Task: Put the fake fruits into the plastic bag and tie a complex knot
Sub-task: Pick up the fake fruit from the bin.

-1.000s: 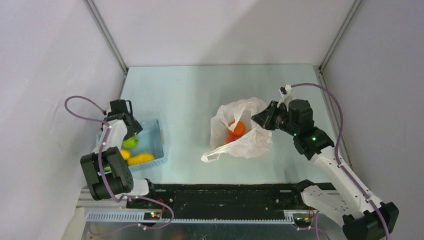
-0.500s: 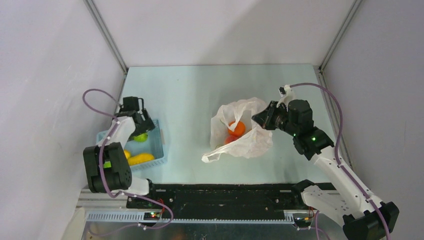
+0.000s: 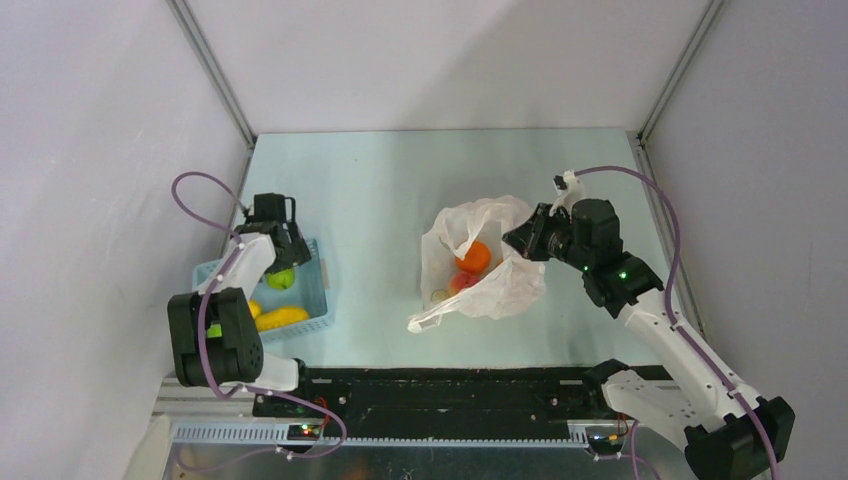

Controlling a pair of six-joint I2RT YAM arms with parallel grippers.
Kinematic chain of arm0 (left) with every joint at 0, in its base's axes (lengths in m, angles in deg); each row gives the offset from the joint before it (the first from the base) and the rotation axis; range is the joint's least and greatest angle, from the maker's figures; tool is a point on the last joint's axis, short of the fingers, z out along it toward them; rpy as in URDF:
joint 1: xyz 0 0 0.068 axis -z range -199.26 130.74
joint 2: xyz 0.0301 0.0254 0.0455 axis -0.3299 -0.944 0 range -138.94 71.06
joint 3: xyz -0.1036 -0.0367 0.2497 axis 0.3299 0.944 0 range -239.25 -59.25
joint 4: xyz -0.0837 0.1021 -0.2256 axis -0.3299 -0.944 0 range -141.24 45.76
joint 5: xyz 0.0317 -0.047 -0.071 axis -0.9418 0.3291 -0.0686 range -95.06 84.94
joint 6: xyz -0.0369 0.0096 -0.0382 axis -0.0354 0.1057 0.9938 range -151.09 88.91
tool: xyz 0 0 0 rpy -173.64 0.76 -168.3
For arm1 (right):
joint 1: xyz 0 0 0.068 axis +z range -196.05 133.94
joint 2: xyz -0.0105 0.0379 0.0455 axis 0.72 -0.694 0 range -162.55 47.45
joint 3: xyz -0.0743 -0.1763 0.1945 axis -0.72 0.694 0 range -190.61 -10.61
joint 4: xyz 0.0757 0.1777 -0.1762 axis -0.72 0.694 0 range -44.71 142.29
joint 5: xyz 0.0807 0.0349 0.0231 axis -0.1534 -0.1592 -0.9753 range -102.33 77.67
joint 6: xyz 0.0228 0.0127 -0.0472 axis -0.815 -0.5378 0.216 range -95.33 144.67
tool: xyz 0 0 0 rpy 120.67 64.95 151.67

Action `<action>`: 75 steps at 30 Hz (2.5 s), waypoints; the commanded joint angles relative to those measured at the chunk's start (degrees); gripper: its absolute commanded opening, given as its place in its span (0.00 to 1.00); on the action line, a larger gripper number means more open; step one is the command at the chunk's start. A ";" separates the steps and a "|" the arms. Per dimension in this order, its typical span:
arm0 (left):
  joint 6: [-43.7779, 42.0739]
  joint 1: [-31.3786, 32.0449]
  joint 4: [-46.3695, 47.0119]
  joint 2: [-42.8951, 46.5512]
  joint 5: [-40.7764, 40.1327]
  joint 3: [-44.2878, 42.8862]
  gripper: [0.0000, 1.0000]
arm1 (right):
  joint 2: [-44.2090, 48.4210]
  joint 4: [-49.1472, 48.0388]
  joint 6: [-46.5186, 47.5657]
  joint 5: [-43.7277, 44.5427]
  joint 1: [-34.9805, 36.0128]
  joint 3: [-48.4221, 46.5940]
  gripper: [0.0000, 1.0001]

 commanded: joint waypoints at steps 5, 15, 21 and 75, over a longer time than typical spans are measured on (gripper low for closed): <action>-0.09 -0.54 -1.80 -4.60 3.03 -2.18 0.95 | 0.45 -2.49 0.26 -0.03 0.31 0.19 0.00; -0.69 -0.61 -2.50 -3.94 4.31 -1.61 0.61 | 1.28 -2.66 -0.48 0.03 0.38 0.79 0.00; -1.89 -0.57 -1.76 -1.55 5.30 -0.88 0.53 | 1.33 -2.60 -0.74 0.26 0.60 0.78 0.00; 6.12 55.74 53.03 -1.54 26.35 6.74 0.56 | 0.64 -3.53 -1.64 7.51 5.70 0.78 0.00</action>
